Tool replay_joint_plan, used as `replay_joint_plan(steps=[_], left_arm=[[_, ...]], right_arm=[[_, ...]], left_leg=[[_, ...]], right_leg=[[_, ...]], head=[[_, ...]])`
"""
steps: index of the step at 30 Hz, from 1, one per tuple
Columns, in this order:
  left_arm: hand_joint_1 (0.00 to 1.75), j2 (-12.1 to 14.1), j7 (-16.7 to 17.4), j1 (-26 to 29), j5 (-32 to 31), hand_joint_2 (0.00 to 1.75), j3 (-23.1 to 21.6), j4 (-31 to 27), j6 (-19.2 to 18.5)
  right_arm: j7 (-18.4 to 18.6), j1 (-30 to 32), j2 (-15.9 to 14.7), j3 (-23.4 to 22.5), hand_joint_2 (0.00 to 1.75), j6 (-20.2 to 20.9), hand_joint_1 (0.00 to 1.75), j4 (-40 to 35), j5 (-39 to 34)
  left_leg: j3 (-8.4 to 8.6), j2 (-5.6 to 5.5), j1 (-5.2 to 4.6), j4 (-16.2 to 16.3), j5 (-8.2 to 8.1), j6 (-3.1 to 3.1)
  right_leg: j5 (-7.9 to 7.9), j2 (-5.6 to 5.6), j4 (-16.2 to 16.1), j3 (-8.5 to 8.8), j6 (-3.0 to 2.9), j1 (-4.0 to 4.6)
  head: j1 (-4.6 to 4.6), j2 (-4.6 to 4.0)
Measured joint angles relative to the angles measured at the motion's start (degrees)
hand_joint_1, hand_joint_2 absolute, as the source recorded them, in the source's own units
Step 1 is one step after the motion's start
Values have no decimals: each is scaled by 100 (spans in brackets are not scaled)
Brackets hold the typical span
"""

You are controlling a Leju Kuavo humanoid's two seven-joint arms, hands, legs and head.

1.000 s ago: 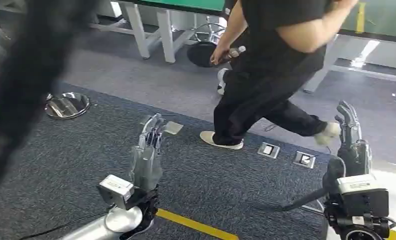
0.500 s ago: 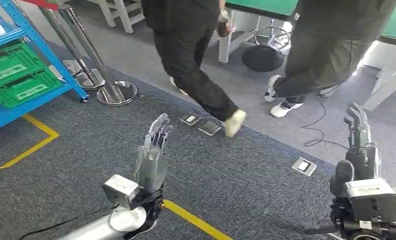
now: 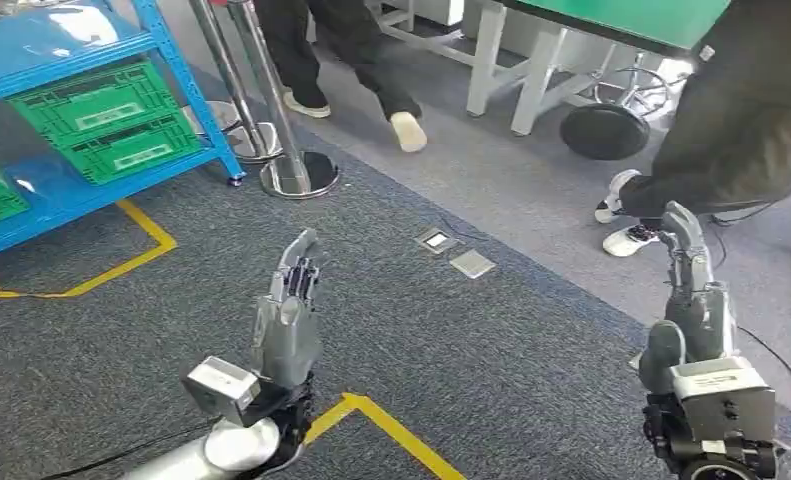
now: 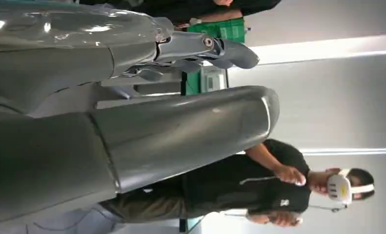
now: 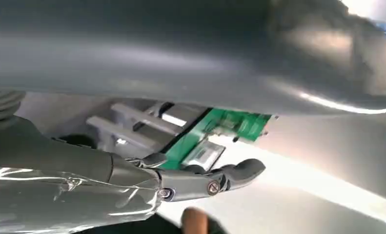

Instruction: Take the parts from the cabinet and place them on the table.

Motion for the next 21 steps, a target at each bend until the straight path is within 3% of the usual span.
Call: replay_joint_plan(steps=[1, 2, 4, 5, 6, 7, 8, 9, 10, 11, 12, 14, 15, 16, 17, 18, 19, 21], left_arm=[[0, -2, -2, 15, -2, 0, 0, -22, 0], [0, -4, -7, 5, -9, 0, 0, -37, 0], [0, -24, -7, 8, -15, 0, 0, -37, 0], [0, -26, -7, 18, -17, 0, 0, -37, 0], [0, -26, -4, 21, -17, 0, 0, -37, 0], [0, -26, -4, 22, -17, 0, 0, -37, 0], [0, -28, -2, 23, -20, 0, 0, -37, 0], [0, -31, -2, 23, -20, 0, 0, -37, 0], [0, -31, -2, 22, -20, 0, 0, -41, 0], [0, -31, 2, 20, -17, 0, 0, -41, 0], [0, -31, 7, 7, -17, 0, 0, -46, 0], [0, -28, 7, 10, -17, 0, 2, -46, 0], [0, -22, 11, 20, -13, 0, 2, -46, 0], [0, -11, 13, 19, -13, 0, 4, -52, 0], [0, -4, 13, 10, -7, 0, 9, -61, 0], [0, 0, 15, -14, 7, 0, 11, -61, 0], [0, 0, 15, -28, 13, 0, 11, -59, 0], [0, 0, 20, -17, 26, 0, 11, -59, 0]], right_arm=[[-17, -23, 0, 11, 0, 13, 0, -7, -20], [-37, -30, 0, 11, 0, 11, 0, -11, -33], [-39, -26, -4, 9, 0, 13, 0, -11, -59], [-39, -22, -4, 13, 0, 17, 0, -11, -66], [-41, -23, -4, 17, 0, 26, 0, -11, -72], [-41, -22, -4, 17, 0, 33, 0, -11, -72], [-41, -23, -4, 17, 0, 37, 0, -9, -74], [-43, -28, -4, 17, 0, 46, 0, -9, -76], [-44, -31, -4, 17, 0, 48, 0, -9, -76], [-50, -30, -4, 20, 0, 52, 0, -9, -76], [-50, -28, -4, 22, 0, 52, 0, -9, -79], [-50, -32, -4, 22, 0, 55, 0, -7, -79], [-50, -41, -4, 24, 0, 57, 0, -7, -79], [-50, -44, -4, 22, 0, 57, 0, -7, -79], [-48, -57, -4, 22, 0, 63, 0, -7, -79], [-57, -63, -2, 28, 0, 63, 0, -9, -79], [-55, -58, -4, 28, 0, 70, 0, -9, -81], [-44, -40, -7, 31, 0, 68, 0, -4, -96]], left_leg=[[28, -59, 19, -20, 4, 35], [39, -112, 18, -23, 0, 84], [40, -240, 7, -23, 0, 118], [41, -339, -21, -22, -2, 133], [43, -424, -41, -21, -3, 142], [48, -498, -49, -20, -2, 143], [59, -586, -56, -19, -2, 143], [75, -687, -58, -17, -2, 141], [86, -767, -55, -15, -3, 137], [76, -835, -51, -14, 5, 113], [45, -900, -68, 0, 17, 79], [-8, -1024, -29, -33, 74, -5], [-18, -1136, -17, -80, 129, -82], [-36, -1161, -32, -78, 132, -100], [-92, -636, -93, 61, 3, -112], [-248, -368, -95, 371, -194, -125], [-468, -232, -88, 831, -422, -145], [-904, -179, -79, 1746, -782, -162]], right_leg=[[-97, 236, 70, -37, 27, -32], [-292, 482, 347, -139, 5, -37], [-690, 626, 1225, -553, -18, 6], [-882, 650, 1844, -878, -29, 30], [-893, 652, 2074, -1032, -46, 39], [-791, 655, 2028, -1050, -69, 45], [-543, 669, 1725, -947, -106, 53], [-200, 728, 1172, -728, -148, 56], [124, 936, 569, -481, -181, 48], [116, 1292, 293, -364, -205, 30], [111, 1319, 187, -337, -197, 20], [111, 1210, 178, -287, -208, 65], [138, 1113, 173, -280, -243, 80], [175, 1019, 103, -263, -276, 0], [209, 921, 74, -244, -316, 8], [214, 838, 71, -253, -326, 21], [214, 748, 71, -259, -327, 40], [209, 549, 71, -281, -335, 61]], head=[[22, 0], [57, 0], [125, 0], [144, 0], [144, 0], [142, 0], [144, 0], [144, 0], [151, 0], [151, 0], [155, 0], [153, 0], [162, 0], [166, 0], [149, 0], [68, 0], [57, 0], [72, 0]])
